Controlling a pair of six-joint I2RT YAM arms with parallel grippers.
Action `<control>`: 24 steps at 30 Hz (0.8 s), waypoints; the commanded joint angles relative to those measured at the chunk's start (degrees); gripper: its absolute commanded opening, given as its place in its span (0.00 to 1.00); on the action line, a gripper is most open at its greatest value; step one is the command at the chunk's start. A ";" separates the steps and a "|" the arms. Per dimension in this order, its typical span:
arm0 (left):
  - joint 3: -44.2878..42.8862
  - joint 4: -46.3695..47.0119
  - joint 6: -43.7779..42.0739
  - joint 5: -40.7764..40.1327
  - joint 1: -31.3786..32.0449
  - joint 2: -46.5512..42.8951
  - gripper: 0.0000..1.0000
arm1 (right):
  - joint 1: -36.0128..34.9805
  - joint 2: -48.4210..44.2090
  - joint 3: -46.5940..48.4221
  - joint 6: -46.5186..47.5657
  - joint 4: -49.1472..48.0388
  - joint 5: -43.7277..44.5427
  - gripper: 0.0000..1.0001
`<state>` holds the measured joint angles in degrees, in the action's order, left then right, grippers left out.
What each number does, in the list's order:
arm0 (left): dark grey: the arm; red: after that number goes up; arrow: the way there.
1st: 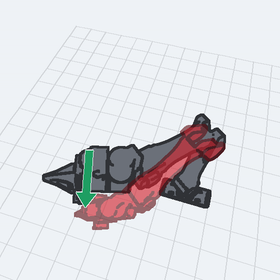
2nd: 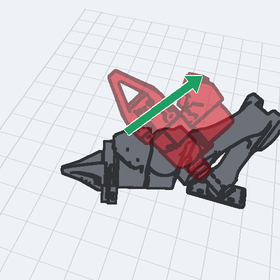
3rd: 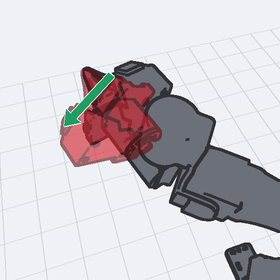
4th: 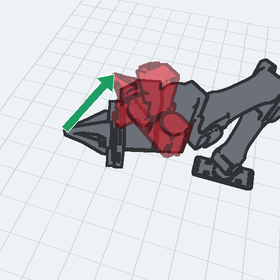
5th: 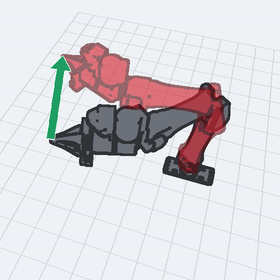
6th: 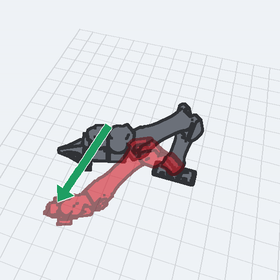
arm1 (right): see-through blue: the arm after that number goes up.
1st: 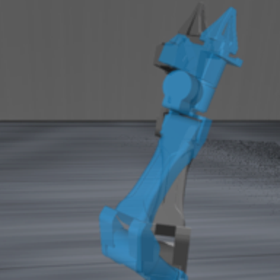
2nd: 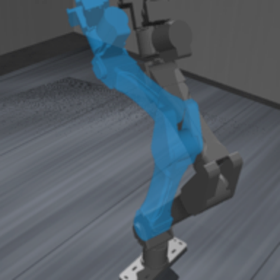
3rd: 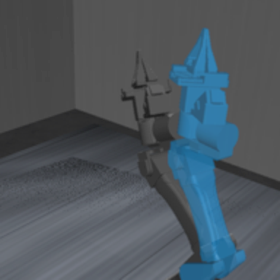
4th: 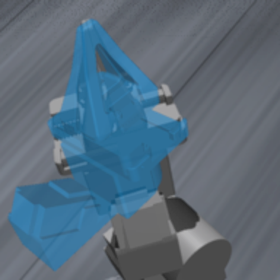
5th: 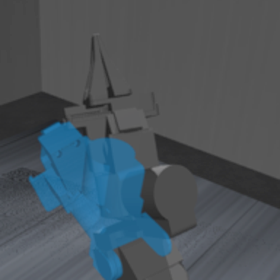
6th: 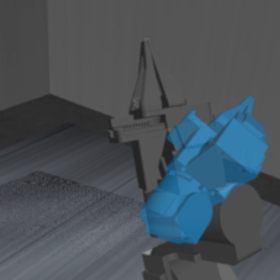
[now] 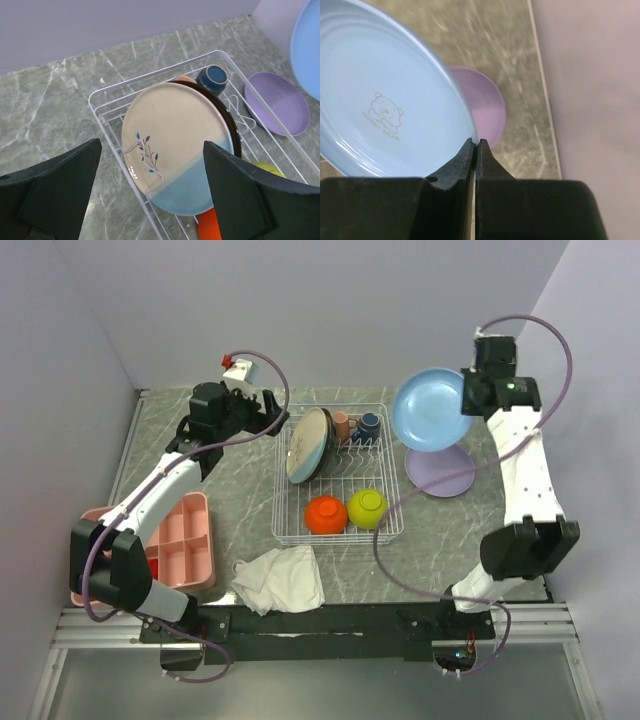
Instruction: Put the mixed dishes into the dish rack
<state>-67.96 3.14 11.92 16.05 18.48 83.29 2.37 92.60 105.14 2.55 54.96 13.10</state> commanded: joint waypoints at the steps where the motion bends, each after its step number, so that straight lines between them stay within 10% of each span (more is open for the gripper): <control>1: 1.25 1.61 1.08 -5.50 0.94 -1.99 0.89 | -9.65 -5.50 3.39 -9.04 -1.97 16.68 0.00; 24: 13.03 1.61 3.19 -6.74 -2.83 -17.19 0.90 | -33.22 9.61 9.20 -26.98 6.21 39.54 0.00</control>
<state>-56.29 3.55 13.47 9.58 16.78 68.66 -30.74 100.51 110.83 -18.57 59.86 47.22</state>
